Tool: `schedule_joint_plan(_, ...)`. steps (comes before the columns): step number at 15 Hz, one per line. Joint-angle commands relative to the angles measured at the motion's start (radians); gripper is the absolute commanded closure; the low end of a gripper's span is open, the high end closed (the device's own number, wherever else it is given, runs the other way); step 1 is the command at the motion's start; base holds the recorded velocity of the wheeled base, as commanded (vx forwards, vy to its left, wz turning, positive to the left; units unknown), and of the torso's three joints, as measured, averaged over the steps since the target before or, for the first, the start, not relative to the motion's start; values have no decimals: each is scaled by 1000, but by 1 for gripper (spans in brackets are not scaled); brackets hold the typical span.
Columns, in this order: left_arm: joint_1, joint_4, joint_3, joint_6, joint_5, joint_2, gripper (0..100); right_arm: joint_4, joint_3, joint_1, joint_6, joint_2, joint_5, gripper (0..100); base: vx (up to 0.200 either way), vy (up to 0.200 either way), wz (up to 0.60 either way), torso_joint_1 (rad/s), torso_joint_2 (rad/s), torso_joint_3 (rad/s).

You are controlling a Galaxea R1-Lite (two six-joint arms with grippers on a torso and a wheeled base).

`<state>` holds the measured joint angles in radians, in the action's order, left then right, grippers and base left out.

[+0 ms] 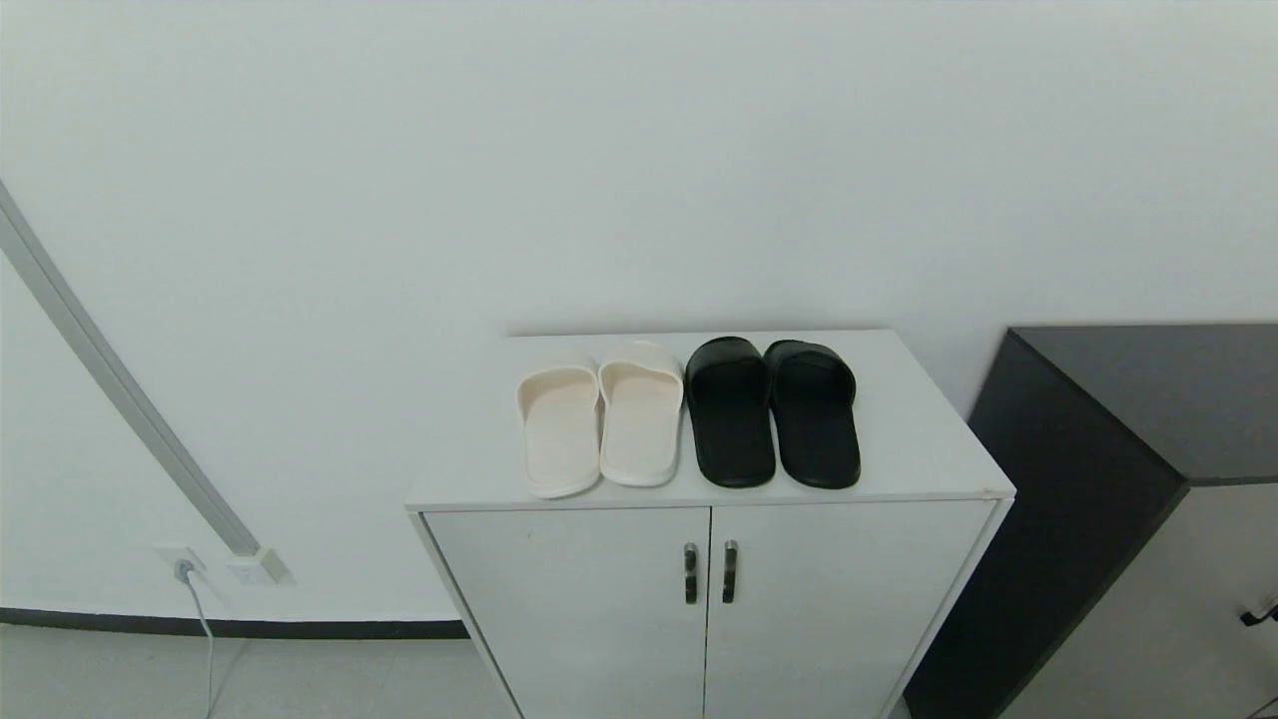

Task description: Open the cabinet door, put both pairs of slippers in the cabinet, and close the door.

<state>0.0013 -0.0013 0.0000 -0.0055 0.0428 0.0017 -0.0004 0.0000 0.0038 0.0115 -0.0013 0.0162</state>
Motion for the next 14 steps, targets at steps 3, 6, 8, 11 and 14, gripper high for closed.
schedule_joint_plan(3, 0, 0, 0, -1, 0, 0, 100, 2, 0, -1, -33, 1, -15, 0, 0, 0, 0, 0, 0, 0)
schedule_joint_plan(6, 0, 0, 0, -1, -1, 0, 100, -1, 0, -1, -38, 1, -25, 0, 0, 0, 0, 0, 0, 0)
schedule_joint_plan(8, 0, 0, 0, -2, -1, 0, 100, -50, -126, 5, 58, 14, 2, 0, 0, 0, 0, 0, 0, 0)
schedule_joint_plan(11, 0, 0, 0, -1, -1, 0, 100, 69, -296, 33, 159, 238, 45, 0, 0, 0, 0, 0, 0, 0)
schedule_joint_plan(14, 0, 0, 0, -1, -1, 0, 100, -105, -259, 48, 130, 546, 80, 0, 0, 0, 0, 0, 0, 0)
